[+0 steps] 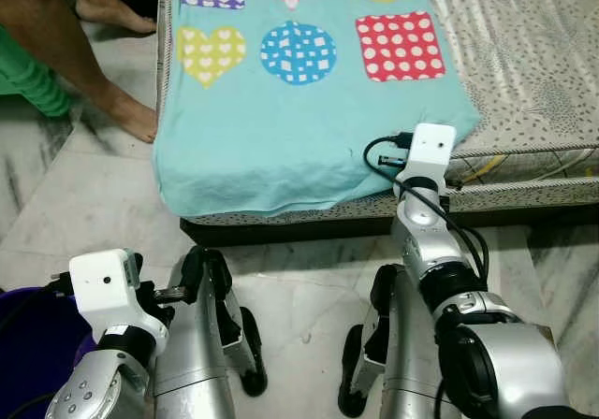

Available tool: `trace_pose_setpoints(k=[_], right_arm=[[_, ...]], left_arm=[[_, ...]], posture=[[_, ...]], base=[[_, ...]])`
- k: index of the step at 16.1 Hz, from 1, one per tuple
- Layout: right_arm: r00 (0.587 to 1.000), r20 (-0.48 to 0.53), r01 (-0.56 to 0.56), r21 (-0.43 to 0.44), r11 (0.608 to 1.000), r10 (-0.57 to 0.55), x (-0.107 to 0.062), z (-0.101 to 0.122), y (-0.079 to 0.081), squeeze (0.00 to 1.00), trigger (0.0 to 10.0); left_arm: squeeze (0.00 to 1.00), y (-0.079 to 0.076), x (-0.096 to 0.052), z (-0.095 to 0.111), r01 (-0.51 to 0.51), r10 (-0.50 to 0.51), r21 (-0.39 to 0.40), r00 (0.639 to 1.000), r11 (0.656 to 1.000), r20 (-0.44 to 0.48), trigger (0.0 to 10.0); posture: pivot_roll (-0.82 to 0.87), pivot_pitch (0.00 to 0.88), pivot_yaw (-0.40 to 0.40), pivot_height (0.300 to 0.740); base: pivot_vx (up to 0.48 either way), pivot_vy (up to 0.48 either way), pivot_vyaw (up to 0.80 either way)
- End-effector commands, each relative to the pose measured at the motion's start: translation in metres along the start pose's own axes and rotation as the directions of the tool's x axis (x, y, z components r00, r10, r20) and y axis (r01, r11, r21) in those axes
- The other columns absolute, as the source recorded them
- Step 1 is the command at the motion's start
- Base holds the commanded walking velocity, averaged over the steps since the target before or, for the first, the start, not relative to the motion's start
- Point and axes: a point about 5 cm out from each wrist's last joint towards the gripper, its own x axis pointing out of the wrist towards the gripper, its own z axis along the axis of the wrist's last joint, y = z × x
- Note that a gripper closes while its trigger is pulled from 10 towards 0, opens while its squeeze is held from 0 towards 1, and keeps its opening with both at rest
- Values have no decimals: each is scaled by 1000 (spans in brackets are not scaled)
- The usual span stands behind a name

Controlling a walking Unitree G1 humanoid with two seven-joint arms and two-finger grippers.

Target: Clean up the room

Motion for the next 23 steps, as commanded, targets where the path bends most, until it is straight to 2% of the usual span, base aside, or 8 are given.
trace_pose_setpoints(k=[1, 4, 6, 14, 20, 21, 22, 23], right_arm=[[998, -47, -39, 128, 991, 46, -5, -9, 5, 0, 0], [996, -21, -76, 336, 939, 88, -2, 3, 1, 0, 0], [996, 19, -89, 391, 916, 89, 0, 8, -16, 0, 0], [998, 55, 5, 337, 941, -25, 8, 18, -57, 0, 0], [997, 34, 57, 306, 950, -71, -5, 4, -79, 0, 0], [996, 21, 73, 274, 959, -82, -10, 0, -85, 0, 7725], [994, -5, 106, 228, 968, -107, -19, -7, -95, 898, 10000], [994, -15, 106, 214, 971, -105, -23, -11, -98, 1000, 10000]], left_arm=[[0, 6, -1, -4, -30, 31, 14, 999, 999, -18, 10000], [0, 7, 2, -4, -30, 30, 13, 999, 999, -14, 10000], [0, 7, 4, -4, -22, 22, 11, 1000, 1000, -9, 10000], [0, 10, 10, -2, -13, 13, 13, 1000, 1000, 10, 10000], [0, 9, 8, -4, -9, 9, 10, 1000, 1000, 2, 10000], [0, 9, 8, -5, -6, 6, 9, 1000, 1000, 1, 10000], [0, 9, 9, -5, -4, 4, 8, 1000, 1000, -1, 10000], [0, 9, 10, -6, -2, 2, 7, 1000, 1000, -3, 10000]], posture=[[186, 382, -29, 491], [169, 369, -24, 491], [156, 358, -17, 491], [156, 326, -9, 491], [147, 315, 0, 491], [142, 312, 1, 491], [134, 310, 4, 491], [130, 308, 4, 491]], base=[[0, 0, 0], [0, 0, 0], [0, 0, 0], [0, 0, 0], [0, 0, 0], [0, 0, 0], [0, 0, 0], [0, 0, 0]])
